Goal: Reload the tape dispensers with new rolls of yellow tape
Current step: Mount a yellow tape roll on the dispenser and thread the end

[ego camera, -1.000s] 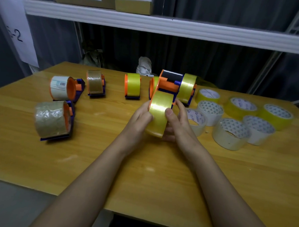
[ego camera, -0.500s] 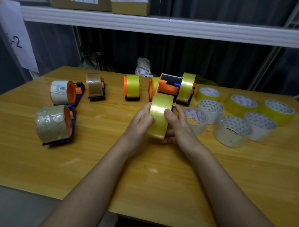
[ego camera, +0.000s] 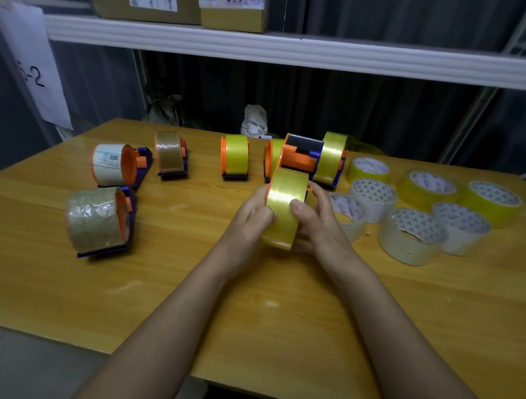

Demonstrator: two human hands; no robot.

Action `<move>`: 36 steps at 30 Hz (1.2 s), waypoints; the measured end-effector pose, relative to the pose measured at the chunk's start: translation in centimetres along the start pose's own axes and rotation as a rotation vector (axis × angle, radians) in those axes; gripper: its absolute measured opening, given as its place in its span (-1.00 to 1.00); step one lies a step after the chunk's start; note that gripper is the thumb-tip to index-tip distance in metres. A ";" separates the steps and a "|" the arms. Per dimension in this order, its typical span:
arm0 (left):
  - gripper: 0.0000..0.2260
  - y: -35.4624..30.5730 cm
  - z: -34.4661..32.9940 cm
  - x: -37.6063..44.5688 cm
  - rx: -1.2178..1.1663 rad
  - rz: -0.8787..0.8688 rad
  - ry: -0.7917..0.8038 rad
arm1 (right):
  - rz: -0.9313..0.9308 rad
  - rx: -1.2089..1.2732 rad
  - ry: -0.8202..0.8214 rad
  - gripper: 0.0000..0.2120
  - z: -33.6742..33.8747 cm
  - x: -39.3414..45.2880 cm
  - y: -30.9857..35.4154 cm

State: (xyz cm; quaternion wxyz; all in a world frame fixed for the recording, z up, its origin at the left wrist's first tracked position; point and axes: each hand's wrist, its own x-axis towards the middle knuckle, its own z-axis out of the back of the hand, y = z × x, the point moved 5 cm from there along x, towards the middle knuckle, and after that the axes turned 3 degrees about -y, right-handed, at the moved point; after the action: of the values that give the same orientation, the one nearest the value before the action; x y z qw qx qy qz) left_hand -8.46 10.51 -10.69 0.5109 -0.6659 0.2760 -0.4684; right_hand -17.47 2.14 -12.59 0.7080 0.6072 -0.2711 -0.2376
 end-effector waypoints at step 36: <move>-0.70 -0.4 0.8 0.4 -0.074 0.022 -0.083 | 0.263 -0.053 0.050 -0.02 0.1 -0.6 0.8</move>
State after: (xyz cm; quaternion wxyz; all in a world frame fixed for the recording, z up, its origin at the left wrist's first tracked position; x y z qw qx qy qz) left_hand -7.67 10.64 -10.23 0.5021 -0.7000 0.2791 -0.4243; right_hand -17.95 2.59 -11.86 0.7554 0.5532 -0.3245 -0.1347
